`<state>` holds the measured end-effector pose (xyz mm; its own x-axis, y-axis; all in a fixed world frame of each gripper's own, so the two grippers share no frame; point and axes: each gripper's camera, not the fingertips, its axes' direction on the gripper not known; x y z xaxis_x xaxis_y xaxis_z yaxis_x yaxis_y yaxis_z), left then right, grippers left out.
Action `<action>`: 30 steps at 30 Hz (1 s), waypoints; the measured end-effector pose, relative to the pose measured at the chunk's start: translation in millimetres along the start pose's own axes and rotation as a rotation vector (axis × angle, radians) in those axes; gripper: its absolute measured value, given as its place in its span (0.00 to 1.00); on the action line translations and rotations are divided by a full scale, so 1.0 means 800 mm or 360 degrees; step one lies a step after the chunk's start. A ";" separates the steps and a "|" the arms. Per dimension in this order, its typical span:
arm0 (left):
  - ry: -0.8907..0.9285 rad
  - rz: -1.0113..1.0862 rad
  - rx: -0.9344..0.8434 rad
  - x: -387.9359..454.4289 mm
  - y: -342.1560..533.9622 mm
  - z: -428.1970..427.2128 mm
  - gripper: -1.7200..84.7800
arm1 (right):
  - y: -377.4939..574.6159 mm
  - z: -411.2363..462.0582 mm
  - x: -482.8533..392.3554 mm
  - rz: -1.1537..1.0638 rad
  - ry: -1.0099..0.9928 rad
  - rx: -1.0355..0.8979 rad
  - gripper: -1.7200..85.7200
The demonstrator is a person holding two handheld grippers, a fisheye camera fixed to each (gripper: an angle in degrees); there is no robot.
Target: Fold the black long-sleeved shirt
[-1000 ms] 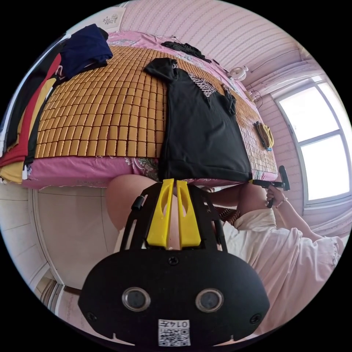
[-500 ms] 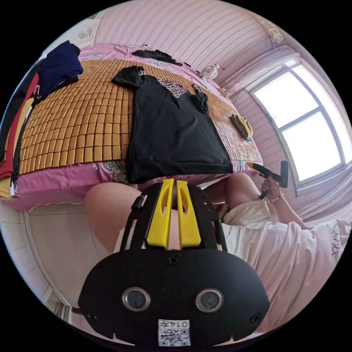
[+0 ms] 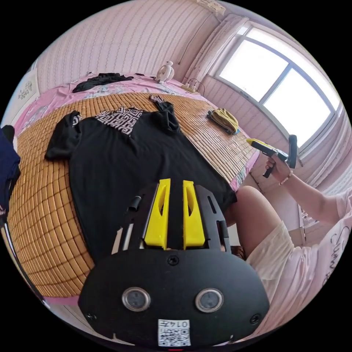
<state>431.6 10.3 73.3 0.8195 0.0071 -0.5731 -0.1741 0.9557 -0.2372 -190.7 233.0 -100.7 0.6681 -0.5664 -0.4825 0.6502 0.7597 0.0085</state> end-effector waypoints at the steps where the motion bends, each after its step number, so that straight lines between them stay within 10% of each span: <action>1: -0.0028 0.0035 -0.0013 -0.003 -0.036 0.028 0.09 | -0.033 0.034 -0.002 -0.0057 0.0003 -0.0008 0.13; 13: -0.0109 0.0153 -0.0218 -0.049 -0.244 0.242 0.06 | -0.309 0.441 0.084 0.0422 -0.0343 -0.0422 0.13; 23: -0.0115 0.0144 -0.0225 -0.041 -0.314 0.304 0.04 | -0.235 0.229 0.169 0.0314 -0.0540 -0.0370 0.03; 30: 0.0024 -0.0035 -0.0352 -0.043 -0.395 0.331 0.06 | -0.146 0.136 0.233 0.0405 0.0089 -0.0491 0.05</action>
<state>603.5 -213.8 375.8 0.8165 -0.0191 -0.5770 -0.2731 0.8678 -0.4151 -102.4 4.1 -96.9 0.7676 -0.3361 -0.5458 0.3219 0.9385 -0.1253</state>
